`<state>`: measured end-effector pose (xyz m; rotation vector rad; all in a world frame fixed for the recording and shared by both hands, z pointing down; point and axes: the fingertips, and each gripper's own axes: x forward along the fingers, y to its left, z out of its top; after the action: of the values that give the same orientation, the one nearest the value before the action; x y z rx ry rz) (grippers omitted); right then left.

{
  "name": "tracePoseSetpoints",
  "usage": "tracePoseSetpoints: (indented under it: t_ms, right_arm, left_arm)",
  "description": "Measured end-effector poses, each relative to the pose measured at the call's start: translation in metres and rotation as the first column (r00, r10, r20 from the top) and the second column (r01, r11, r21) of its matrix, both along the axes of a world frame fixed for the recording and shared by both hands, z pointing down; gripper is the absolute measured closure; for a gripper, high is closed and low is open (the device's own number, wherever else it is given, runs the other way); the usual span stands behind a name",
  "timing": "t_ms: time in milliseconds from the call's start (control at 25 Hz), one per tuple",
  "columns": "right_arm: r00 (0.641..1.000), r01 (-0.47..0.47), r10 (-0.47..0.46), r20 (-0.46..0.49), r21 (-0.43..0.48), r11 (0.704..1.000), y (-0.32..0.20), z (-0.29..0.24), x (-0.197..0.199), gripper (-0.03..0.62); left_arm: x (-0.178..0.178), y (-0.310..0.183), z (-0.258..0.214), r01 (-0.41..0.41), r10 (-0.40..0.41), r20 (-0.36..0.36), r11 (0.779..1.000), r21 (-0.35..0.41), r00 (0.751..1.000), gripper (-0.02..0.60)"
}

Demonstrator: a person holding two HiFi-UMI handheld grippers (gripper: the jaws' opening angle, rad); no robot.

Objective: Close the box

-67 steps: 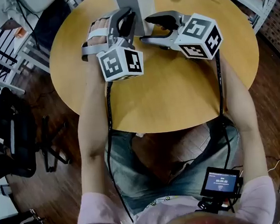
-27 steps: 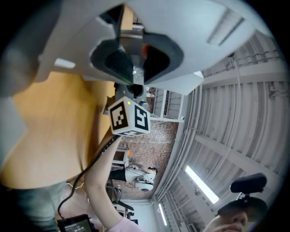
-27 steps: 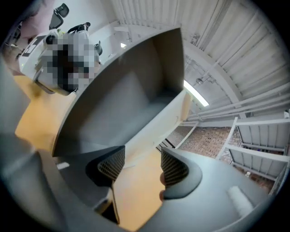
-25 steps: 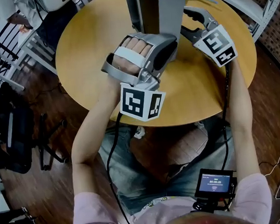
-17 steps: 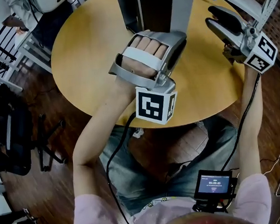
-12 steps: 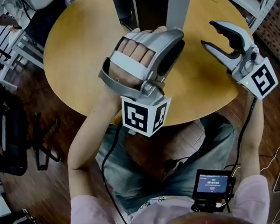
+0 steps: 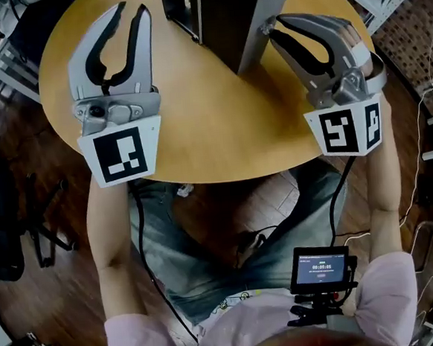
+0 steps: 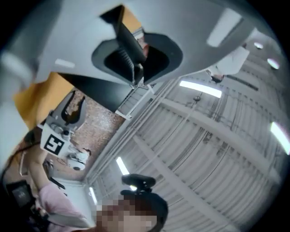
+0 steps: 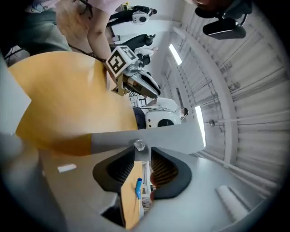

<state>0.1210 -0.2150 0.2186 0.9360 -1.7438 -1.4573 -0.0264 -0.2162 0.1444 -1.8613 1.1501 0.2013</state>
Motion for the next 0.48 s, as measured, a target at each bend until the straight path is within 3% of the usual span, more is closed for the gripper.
tracePoseSetpoints:
  t_ms: [120,240,360,480]
  right_arm:
    - [0.988,-0.059,0.056,-0.145,-0.014,0.998,-0.003,0.008,-0.001,0.436]
    - [0.975,-0.095,0.102,-0.197,0.045,0.994,-0.008,0.007,-0.009,0.437]
    - [0.961,-0.109,0.132,-0.244,0.102,0.989,-0.016,0.01,-0.01,0.523]
    - [0.954,-0.132,0.152,-0.259,0.093,0.987,-0.013,0.012,-0.01,0.524]
  left_arm:
    - [-0.011,-0.015,0.004,0.008,-0.014,-0.074,0.996,-0.086,0.997,0.517]
    - [-0.024,-0.019,0.005,0.026,-0.038,-0.114,0.994,-0.105,0.993,0.53]
    - [-0.04,-0.029,0.006,0.029,-0.054,-0.192,0.991,-0.13,0.98,0.562]
    - [-0.049,-0.031,0.004,0.016,-0.049,-0.236,0.99,-0.141,0.971,0.569]
